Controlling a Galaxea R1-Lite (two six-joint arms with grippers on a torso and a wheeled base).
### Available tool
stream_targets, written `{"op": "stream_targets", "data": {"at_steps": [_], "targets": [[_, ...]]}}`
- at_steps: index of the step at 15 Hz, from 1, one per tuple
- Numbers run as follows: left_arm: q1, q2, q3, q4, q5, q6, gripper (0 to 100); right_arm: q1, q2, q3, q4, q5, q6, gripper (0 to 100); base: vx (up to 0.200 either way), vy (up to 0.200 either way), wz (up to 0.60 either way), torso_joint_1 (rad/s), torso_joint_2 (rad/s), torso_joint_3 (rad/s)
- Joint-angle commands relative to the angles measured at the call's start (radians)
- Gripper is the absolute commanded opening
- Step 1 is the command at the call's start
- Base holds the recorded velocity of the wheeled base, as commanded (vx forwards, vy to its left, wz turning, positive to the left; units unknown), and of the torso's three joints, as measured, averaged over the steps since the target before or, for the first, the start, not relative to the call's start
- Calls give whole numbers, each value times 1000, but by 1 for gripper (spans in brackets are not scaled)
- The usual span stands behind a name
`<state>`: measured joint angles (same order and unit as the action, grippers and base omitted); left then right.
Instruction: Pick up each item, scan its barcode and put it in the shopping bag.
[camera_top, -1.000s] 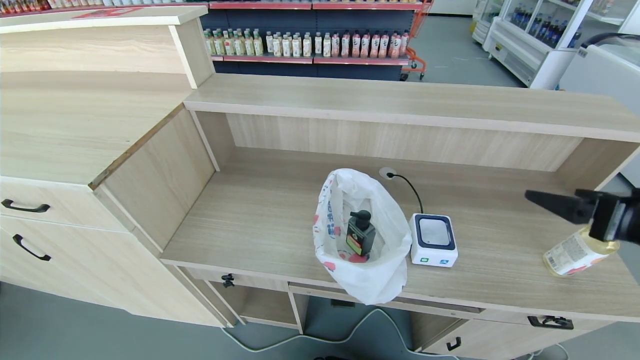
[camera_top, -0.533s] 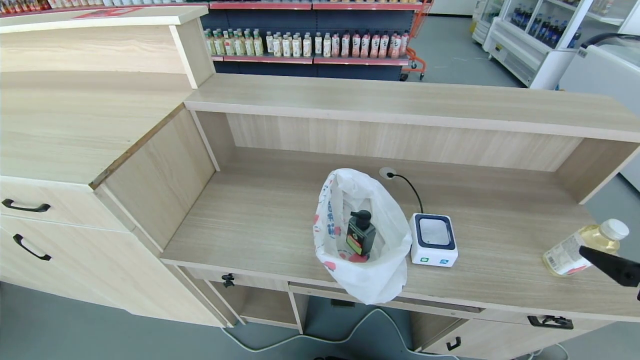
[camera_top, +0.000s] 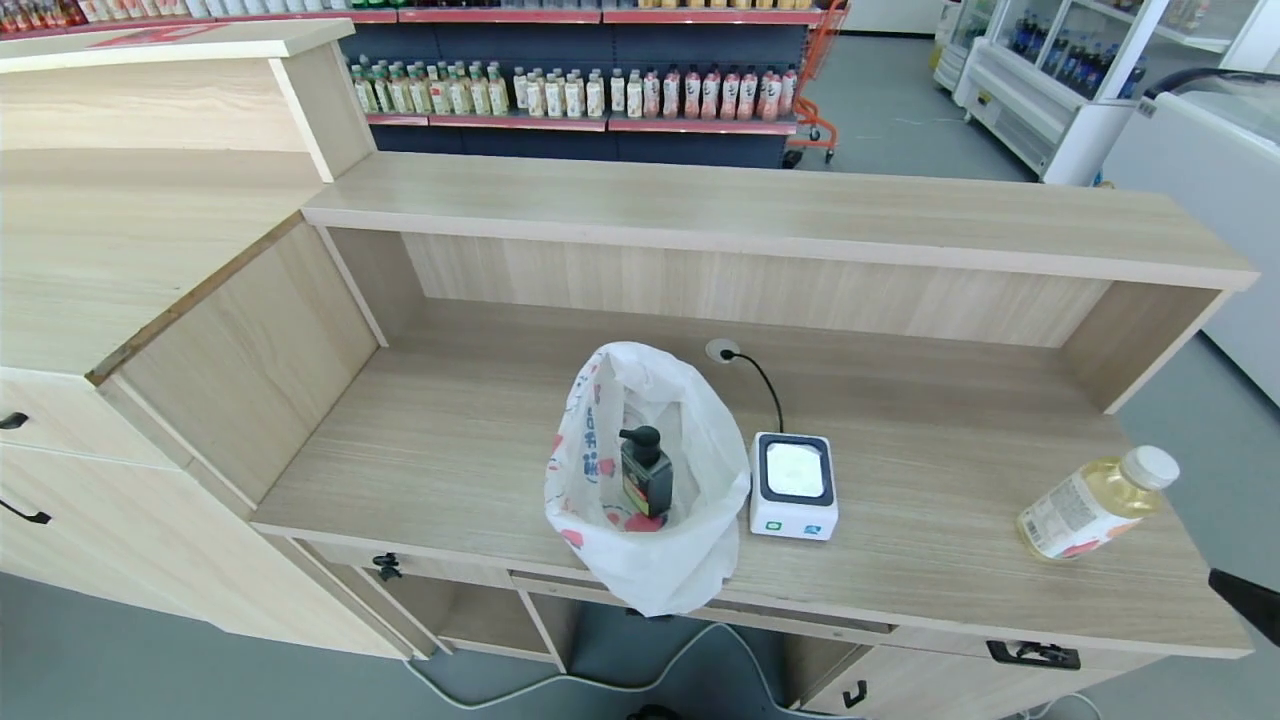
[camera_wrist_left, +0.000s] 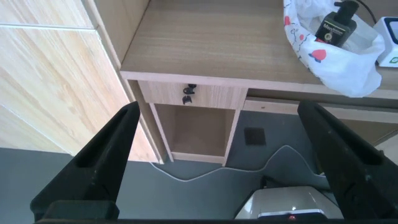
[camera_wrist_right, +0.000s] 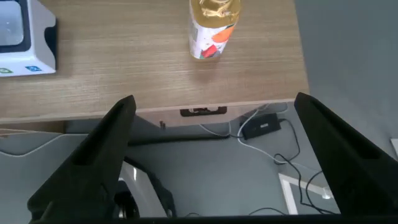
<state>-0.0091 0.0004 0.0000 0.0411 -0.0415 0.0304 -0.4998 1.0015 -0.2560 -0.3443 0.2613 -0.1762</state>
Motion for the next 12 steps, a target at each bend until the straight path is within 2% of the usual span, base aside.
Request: {"op": "stream_targets", "data": {"at_steps": [1,12], "targets": [[0,1,0,0,0,-1,100,-3,9,-8,1,24,3,100,0,-200,0,-2,-2,2],[0,1,0,0,0,-3,100,-5,3,30,4,26,-3,100,0,-200,0,1,2,3]]}}
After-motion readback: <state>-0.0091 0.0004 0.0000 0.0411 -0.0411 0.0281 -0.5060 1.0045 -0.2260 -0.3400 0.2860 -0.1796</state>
